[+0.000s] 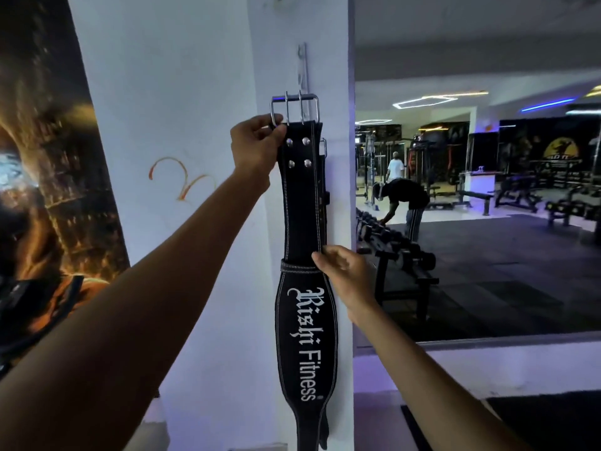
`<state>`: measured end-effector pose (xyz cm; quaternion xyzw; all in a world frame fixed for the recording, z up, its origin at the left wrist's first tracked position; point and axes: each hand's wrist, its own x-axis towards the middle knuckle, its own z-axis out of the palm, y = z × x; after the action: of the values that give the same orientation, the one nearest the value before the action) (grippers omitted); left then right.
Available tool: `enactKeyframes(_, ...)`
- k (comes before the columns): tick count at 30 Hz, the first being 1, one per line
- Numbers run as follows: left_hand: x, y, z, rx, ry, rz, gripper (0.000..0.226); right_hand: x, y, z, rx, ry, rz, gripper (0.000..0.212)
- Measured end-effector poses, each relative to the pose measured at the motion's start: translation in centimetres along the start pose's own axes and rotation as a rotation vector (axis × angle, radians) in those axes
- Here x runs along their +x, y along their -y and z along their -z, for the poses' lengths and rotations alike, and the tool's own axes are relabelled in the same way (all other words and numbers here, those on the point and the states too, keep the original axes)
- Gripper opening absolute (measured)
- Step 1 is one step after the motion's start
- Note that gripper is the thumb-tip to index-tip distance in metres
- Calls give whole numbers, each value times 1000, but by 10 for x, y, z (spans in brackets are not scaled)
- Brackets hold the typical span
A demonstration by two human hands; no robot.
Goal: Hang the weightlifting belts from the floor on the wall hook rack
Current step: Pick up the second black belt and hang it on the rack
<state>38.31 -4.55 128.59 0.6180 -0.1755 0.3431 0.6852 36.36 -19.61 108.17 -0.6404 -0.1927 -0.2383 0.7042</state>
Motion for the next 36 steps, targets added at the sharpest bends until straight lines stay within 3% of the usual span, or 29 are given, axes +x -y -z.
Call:
enactKeyframes(4, 7, -1, -10, -6, -38, 16, 15, -15, -31, 10, 16, 70, -48, 34)
enactKeyframes(9, 14, 2, -20, -13, -52, 29, 11, -47, -82, 32, -88, 64, -214, 15)
enactKeyframes(16, 18, 18, -21, 0, -62, 59, 17, -46, -93, 53, -215, 338, -363, 17)
enactKeyframes(20, 20, 16, -21, 4, -50, 51, 14, 1, -42, 39, -21, 204, -231, 26)
enactKeyframes(24, 23, 8, -21, 1, -65, 37, 14, 25, -21, 20, -13, 144, -126, 18)
enactKeyframes(26, 26, 6, -18, -10, -82, 34, 15, 11, -43, 18, -13, 160, -160, 16)
enactKeyframes(31, 26, 16, -10, -12, -104, 53, 15, -46, -114, 32, -93, 226, -350, 33)
enactKeyframes(34, 26, 26, -5, 1, -124, 77, 18, -56, -129, 43, -209, 310, -425, 31)
enactKeyframes(36, 27, 28, -3, -7, -125, 75, 20, -45, -125, 49, -290, 392, -459, 43)
